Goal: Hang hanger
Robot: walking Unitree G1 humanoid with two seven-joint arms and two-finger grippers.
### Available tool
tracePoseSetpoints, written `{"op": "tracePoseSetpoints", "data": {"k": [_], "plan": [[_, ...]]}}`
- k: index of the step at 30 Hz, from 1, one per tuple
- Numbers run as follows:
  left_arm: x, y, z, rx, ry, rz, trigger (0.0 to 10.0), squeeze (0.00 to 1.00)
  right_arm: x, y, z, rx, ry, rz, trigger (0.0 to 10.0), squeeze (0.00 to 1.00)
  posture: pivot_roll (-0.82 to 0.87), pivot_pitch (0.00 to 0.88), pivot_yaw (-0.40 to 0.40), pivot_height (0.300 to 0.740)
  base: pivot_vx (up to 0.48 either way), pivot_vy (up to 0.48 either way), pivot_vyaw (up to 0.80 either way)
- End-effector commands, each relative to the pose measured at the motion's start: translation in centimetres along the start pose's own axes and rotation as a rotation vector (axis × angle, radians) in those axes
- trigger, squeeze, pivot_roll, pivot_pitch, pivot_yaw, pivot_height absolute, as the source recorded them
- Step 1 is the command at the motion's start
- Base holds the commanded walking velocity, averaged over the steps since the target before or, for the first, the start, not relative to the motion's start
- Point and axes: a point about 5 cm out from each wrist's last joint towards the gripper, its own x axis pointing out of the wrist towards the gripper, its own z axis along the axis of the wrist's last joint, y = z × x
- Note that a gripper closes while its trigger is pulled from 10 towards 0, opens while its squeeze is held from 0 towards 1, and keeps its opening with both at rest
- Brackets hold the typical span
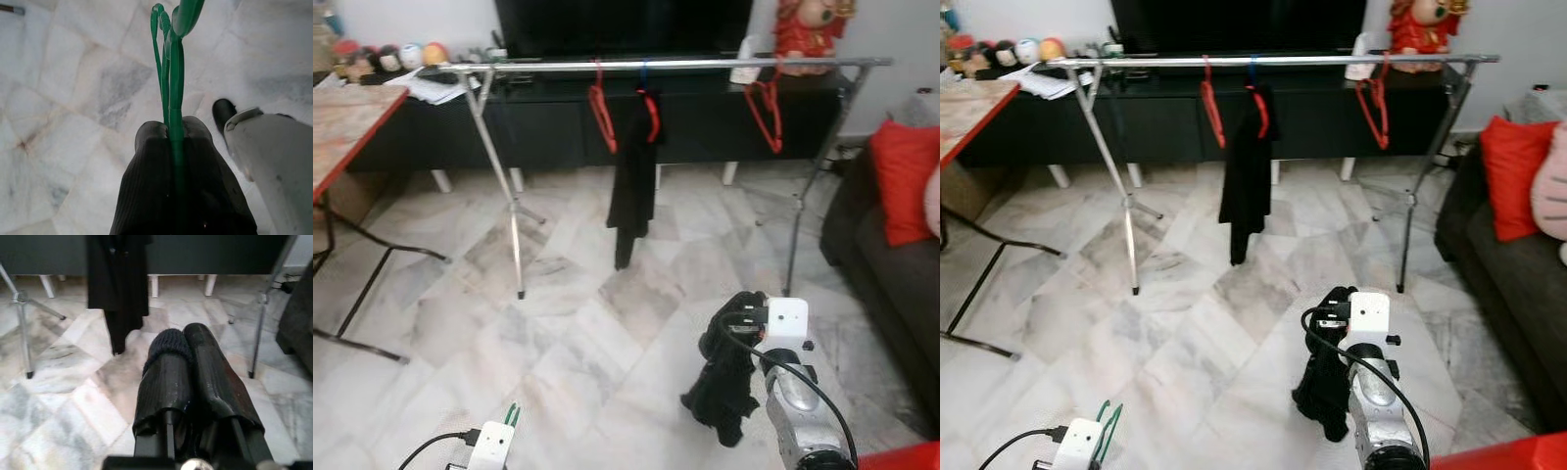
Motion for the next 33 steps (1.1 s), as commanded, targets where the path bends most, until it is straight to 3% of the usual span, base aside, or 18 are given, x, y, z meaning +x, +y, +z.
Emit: {"op": "tracePoseSetpoints", "data": {"k": [1,33], "plan": [[-0.06,0.23,-0.45,0.002,0.024,0.002,10.0,0.00,0.41,0.01,1.17,0.004,-0.050,0.000,10.0,0.00,-0.17,0.030,0.033,0.740,0.000,0.300,0.00],[0.02,-0.01,-0.05,0.010,0.014,-0.010,10.0,0.00,0.64,0.04,1.63,-0.003,-0.063,0.003,10.0,0.00,-0.17,0.033,0.037,0.740,0.000,0.300,0.00]]}}
